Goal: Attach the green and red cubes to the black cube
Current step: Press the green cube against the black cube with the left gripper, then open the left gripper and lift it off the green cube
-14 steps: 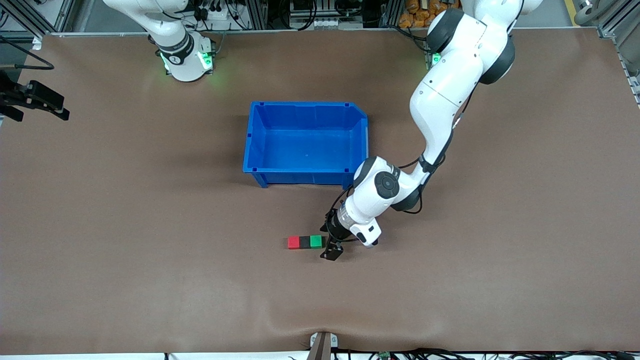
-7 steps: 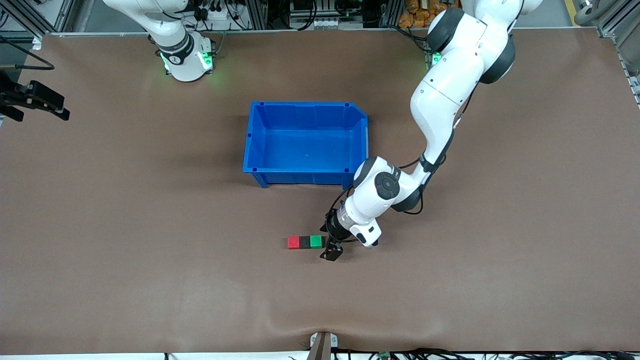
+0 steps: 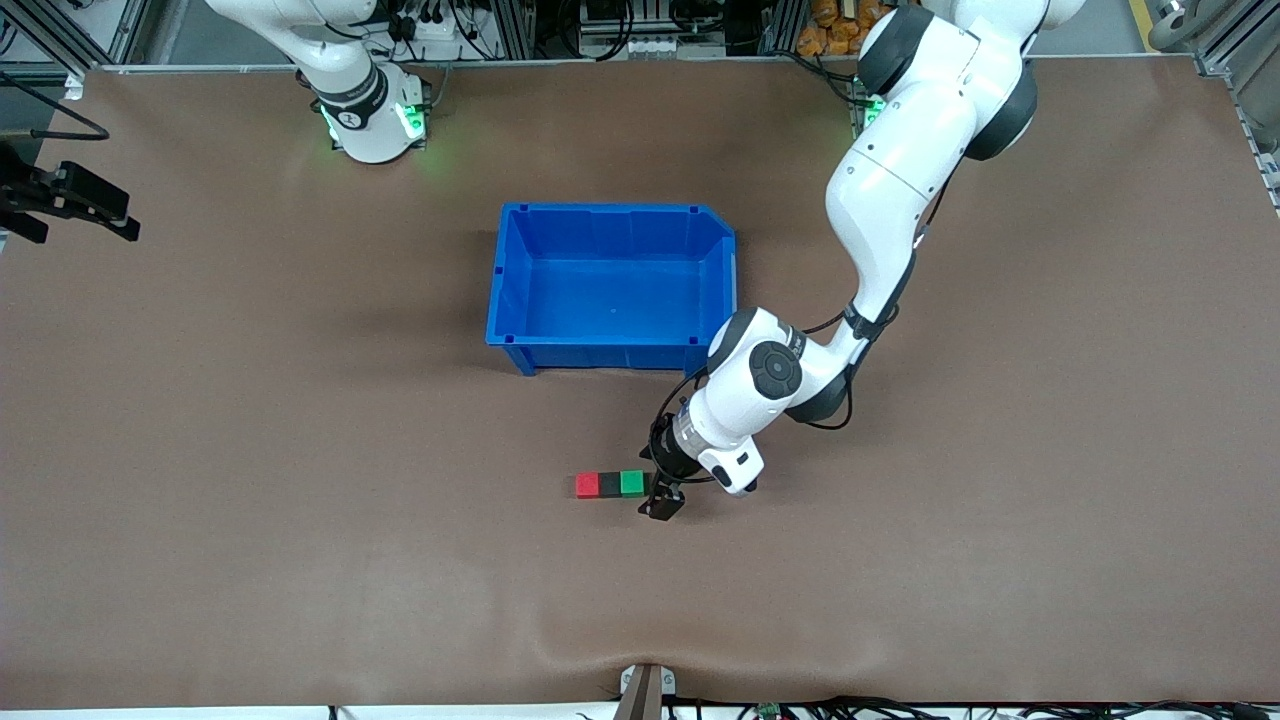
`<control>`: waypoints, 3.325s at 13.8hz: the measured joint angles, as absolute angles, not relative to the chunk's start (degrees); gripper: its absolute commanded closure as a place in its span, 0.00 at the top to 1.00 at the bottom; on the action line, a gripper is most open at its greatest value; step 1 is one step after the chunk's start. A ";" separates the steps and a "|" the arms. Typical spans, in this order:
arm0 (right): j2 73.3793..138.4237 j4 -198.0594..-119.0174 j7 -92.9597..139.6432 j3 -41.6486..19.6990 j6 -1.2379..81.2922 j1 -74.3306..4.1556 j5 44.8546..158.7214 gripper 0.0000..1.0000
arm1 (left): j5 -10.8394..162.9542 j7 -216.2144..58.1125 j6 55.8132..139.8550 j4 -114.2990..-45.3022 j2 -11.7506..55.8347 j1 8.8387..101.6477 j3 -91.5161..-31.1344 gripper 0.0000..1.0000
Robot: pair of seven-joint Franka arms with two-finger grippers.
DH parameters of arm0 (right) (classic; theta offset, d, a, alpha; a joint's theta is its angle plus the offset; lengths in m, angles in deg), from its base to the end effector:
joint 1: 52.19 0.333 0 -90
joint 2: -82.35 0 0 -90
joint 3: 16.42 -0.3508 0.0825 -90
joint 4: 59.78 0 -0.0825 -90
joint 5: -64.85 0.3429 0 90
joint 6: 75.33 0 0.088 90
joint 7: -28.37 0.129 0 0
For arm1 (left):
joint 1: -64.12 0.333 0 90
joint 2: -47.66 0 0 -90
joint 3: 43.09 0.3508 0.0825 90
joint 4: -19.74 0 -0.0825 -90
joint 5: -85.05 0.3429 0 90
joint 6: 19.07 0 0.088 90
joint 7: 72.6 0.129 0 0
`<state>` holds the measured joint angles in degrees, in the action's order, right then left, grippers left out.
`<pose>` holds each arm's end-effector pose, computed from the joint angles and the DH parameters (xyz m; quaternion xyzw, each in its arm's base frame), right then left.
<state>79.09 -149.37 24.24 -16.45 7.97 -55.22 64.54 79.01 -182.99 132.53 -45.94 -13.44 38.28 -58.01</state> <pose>0.4797 -0.0259 0.6587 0.9996 0.0096 -0.0266 0.0011 0.6625 -0.4609 0.2251 0.7126 0.6516 -0.0702 0.2503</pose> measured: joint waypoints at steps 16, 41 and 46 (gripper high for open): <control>79.09 -149.37 24.24 -16.46 7.49 -55.06 64.54 1.00 | 86.79 -182.86 114.64 -45.57 -6.25 42.40 -57.64 1.00; 79.09 -149.37 24.24 -16.46 7.45 -55.04 64.54 1.00 | 93.12 -166.70 91.27 -45.92 4.43 45.40 -57.46 1.00; 79.09 -149.37 24.24 -16.46 7.45 -55.04 64.54 1.00 | 93.23 -163.00 90.31 -48.90 7.62 46.71 -57.45 1.00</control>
<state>79.09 -149.37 24.24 -16.46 7.45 -55.04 64.54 93.23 -163.00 90.31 -48.90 7.62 46.71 -57.45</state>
